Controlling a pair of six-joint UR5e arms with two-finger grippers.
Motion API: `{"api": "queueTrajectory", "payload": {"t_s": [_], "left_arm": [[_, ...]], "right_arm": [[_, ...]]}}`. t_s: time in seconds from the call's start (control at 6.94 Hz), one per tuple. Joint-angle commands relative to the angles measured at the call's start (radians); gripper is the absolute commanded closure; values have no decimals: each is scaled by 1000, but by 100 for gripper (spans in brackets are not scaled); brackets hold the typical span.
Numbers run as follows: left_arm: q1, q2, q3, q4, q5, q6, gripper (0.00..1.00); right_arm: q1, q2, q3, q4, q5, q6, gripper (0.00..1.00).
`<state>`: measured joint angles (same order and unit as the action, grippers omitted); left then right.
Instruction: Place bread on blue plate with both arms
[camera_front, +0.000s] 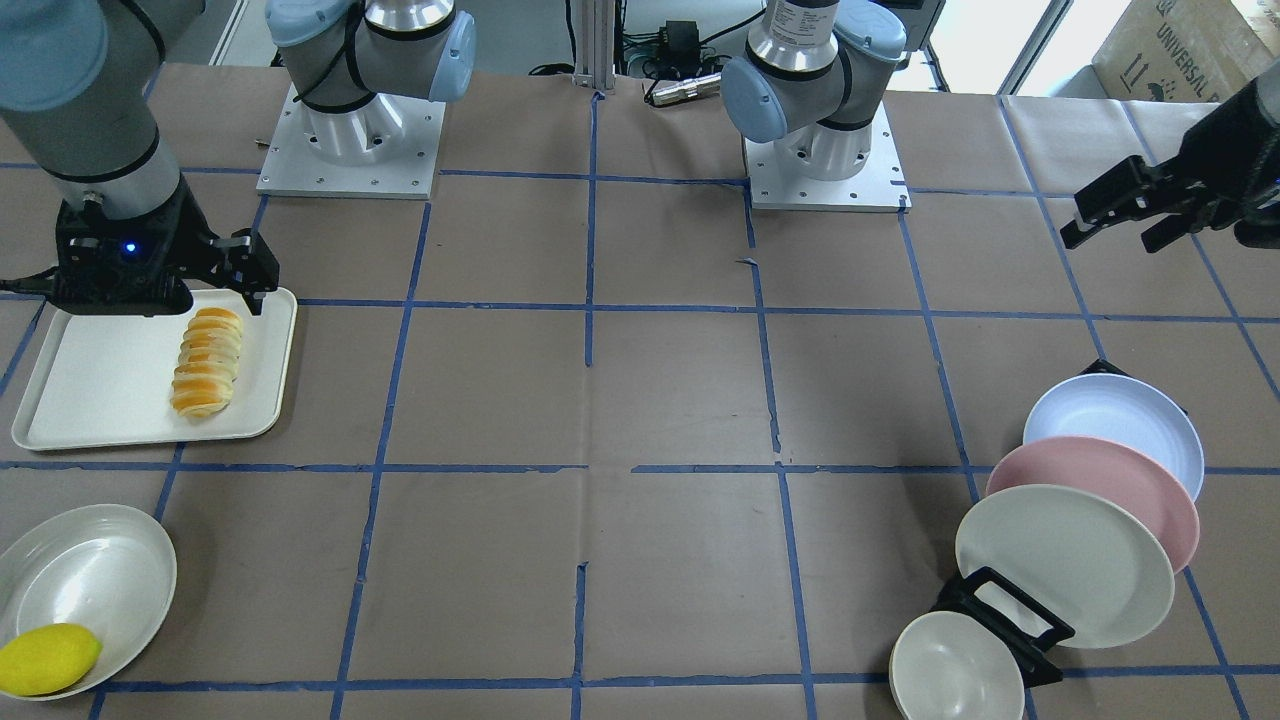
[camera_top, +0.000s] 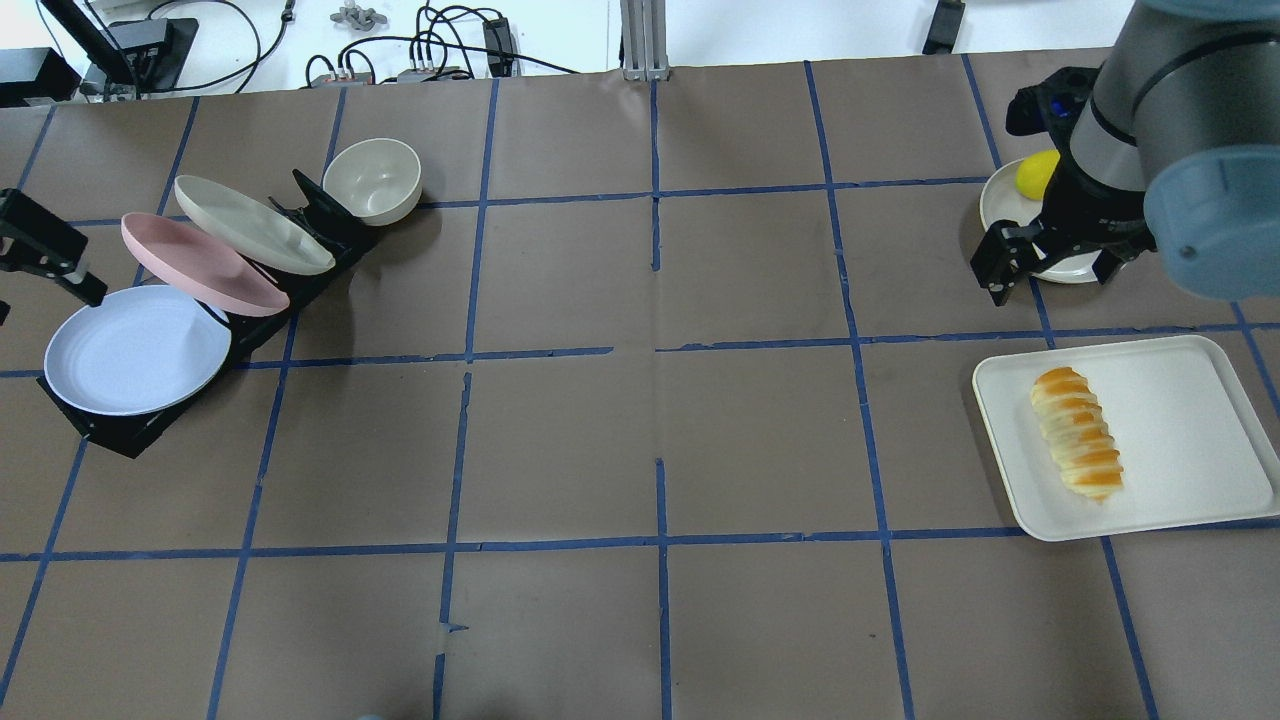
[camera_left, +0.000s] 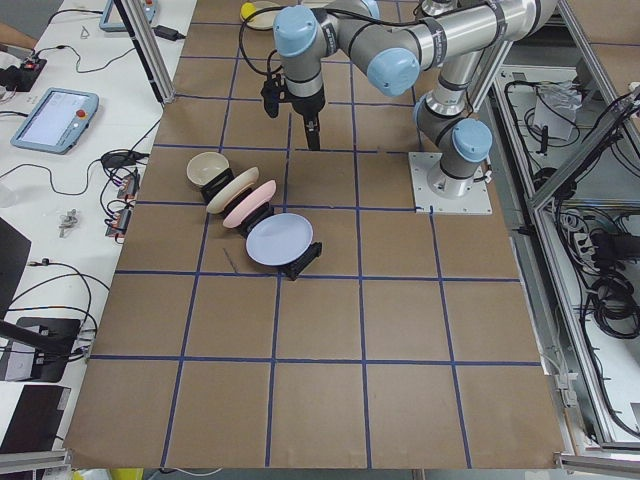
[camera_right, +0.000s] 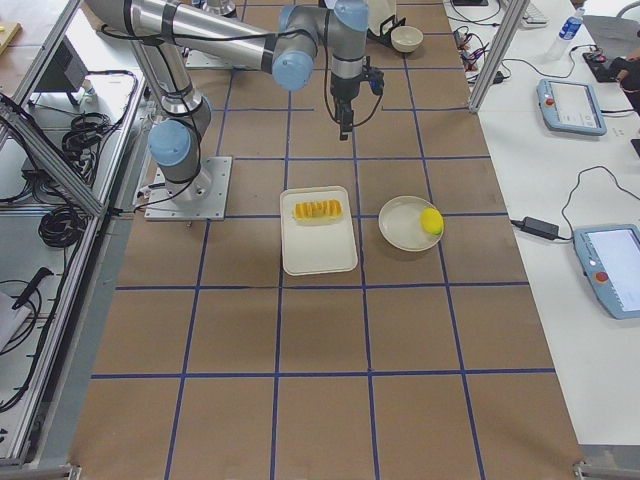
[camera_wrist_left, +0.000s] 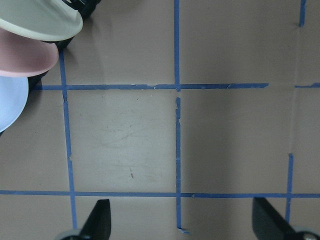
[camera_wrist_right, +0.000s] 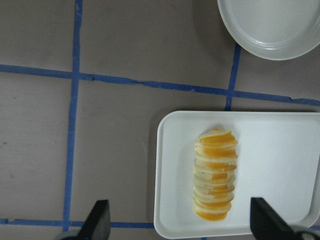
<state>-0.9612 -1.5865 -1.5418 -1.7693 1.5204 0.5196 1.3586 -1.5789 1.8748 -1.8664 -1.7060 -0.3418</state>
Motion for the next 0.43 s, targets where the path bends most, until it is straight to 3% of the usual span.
{"api": "queueTrajectory", "payload": {"t_s": [0.0,0.29], "left_arm": [[184,-105,14,8,7,179,0],[254,-333,139,100,-3,246,0]], "right_arm": [[-163,2,218,-232,8,-167,5],[-231,19,306,-362,38,-203,6]]}}
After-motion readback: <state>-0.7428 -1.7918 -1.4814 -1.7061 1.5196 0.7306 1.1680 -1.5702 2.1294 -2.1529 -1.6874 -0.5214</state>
